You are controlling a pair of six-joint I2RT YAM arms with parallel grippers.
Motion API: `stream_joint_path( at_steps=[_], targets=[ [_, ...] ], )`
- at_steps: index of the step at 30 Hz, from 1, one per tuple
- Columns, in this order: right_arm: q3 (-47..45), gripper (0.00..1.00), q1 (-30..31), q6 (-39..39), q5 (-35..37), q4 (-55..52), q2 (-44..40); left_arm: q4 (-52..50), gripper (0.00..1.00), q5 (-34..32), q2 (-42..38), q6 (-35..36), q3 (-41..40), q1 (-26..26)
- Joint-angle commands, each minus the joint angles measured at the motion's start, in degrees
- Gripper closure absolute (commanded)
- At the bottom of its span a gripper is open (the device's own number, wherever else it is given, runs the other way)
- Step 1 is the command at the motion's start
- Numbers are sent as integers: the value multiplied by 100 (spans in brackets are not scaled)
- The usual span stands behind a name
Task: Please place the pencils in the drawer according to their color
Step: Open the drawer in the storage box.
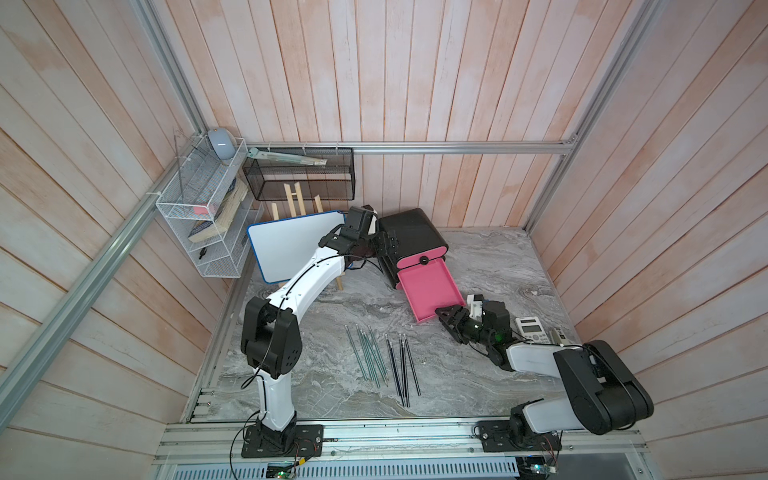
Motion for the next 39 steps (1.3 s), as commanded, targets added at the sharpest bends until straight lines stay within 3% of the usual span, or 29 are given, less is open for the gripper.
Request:
stream_joint_path(
  at_steps=[1, 11, 39],
  targets=[
    [266, 30, -53, -182, -110, 56, 151, 12, 1, 10, -228, 8, -171, 38],
    [799, 30, -62, -109, -93, 59, 356, 121, 0, 60, -378, -33, -464, 36],
    [450, 27, -78, -507, -282, -35, 866, 317, 1, 135, -697, -119, -965, 22]
  ],
)
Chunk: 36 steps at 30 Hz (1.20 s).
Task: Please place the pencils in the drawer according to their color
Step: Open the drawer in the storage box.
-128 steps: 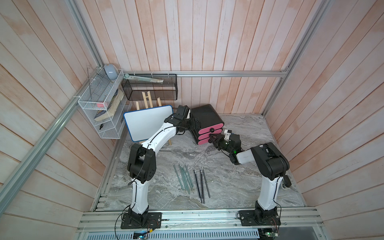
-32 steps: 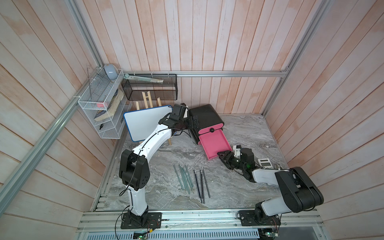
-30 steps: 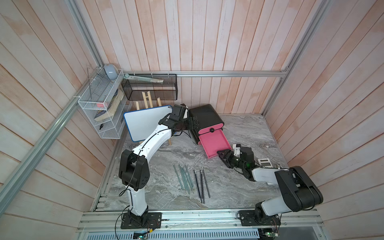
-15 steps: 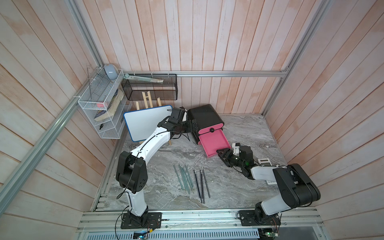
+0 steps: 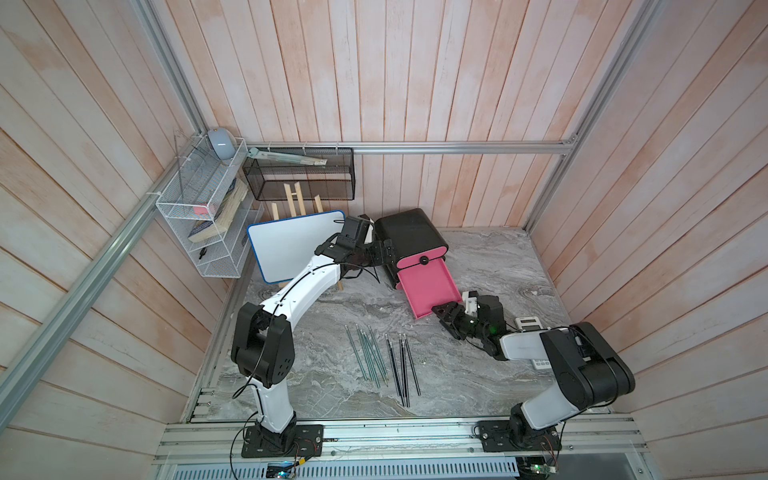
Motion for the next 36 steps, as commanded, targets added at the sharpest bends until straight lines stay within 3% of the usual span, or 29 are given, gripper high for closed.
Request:
stream_joint_path(
  at_steps=[1, 8, 13, 19, 30, 36],
  targets=[
    [2, 27, -21, -151, -135, -36, 52, 132, 0, 89, -247, -19, -110, 23],
    [-173, 26, -16, -403, -243, -521, -685, 119, 0, 110, -327, -6, -131, 23],
    [-177, 28, 0, -938, -175, -1734, -1680, 148, 0, 180, -611, -42, -449, 18],
    [75, 33, 285, -1619, 189, -3532, -2472, 199, 0, 238, -1307, -180, -1411, -13],
    [879, 45, 2402, -1865, 1914, -5028, -2016, 620, 0, 272, -2518, -824, -3405, -242],
    [1486, 50, 3221, -1991, 2520, -5466, -1294, 851, 0, 259, -2737, -1065, -3853, -303]
  ],
)
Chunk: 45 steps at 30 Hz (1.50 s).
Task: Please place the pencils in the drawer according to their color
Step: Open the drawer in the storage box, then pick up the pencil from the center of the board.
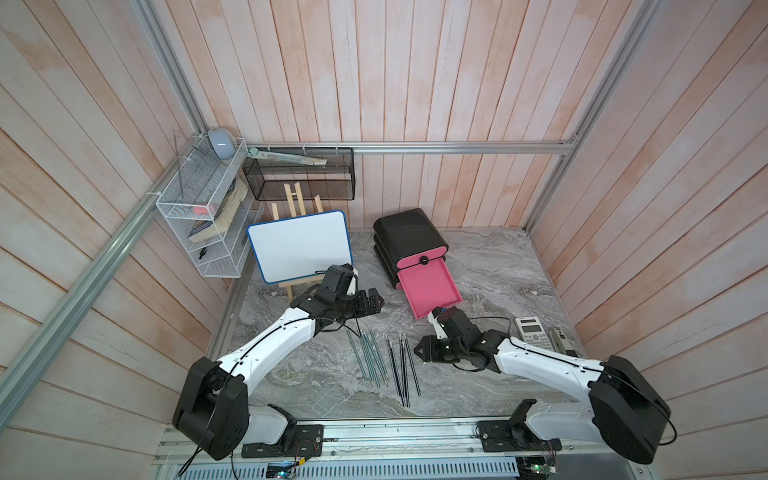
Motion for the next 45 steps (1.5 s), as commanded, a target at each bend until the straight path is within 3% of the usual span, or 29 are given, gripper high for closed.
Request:
stream_joint_path(
  at_steps=[1, 8, 28, 45],
  targets=[
    [399, 51, 336, -198, 675, -594, 342, 354, 0, 1, -154, -214, -131, -23],
    [940, 55, 819, -428, 1062, -1052, 973, 439, 0, -62, -238, -251, -223, -23],
    [1316, 63, 1192, -687, 1368, -1469, 1652, 587, 0, -43, -344, -243, -300, -19],
    [1403, 83, 1464, -763, 1727, -1783, 2302, 611, 0, -53, -344, -243, -295, 1]
  ],
)
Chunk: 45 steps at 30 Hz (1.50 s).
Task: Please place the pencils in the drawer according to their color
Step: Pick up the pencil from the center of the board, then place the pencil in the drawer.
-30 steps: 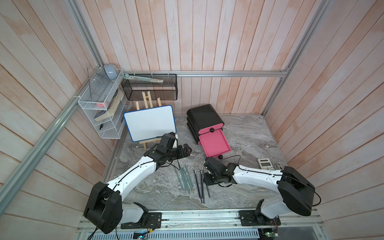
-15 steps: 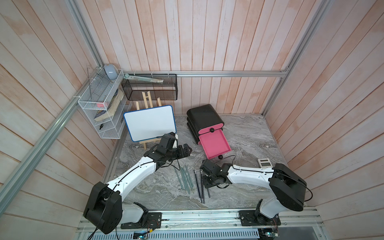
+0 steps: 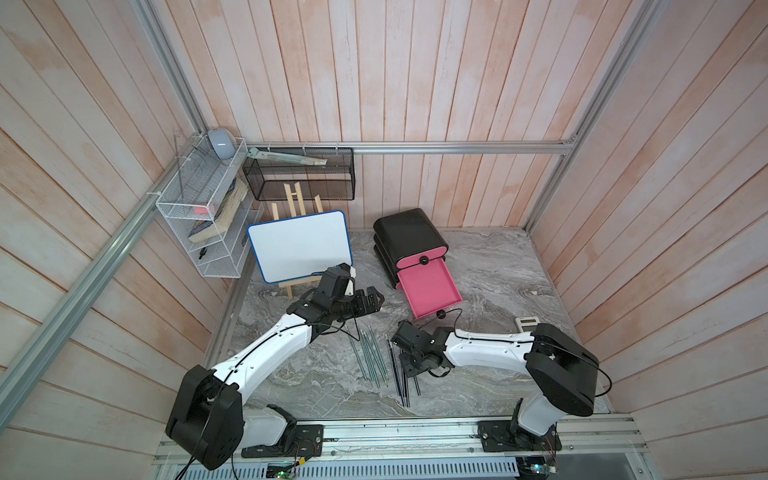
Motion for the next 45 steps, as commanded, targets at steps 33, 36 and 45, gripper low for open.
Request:
stream_joint_path(
  at_steps=[33, 36, 45],
  targets=[
    [-652, 100, 25, 435, -217, -209, -1889, 21, 0, 70, 367, 33, 349, -46],
    [-563, 100, -120, 471, -346, -178, -2134, 19, 0, 44, 444, 25, 465, -48],
    [-661, 100, -1412, 707, -1358, 624, -2776, -47, 0, 17, 748, 111, 965, -114]
  ],
)
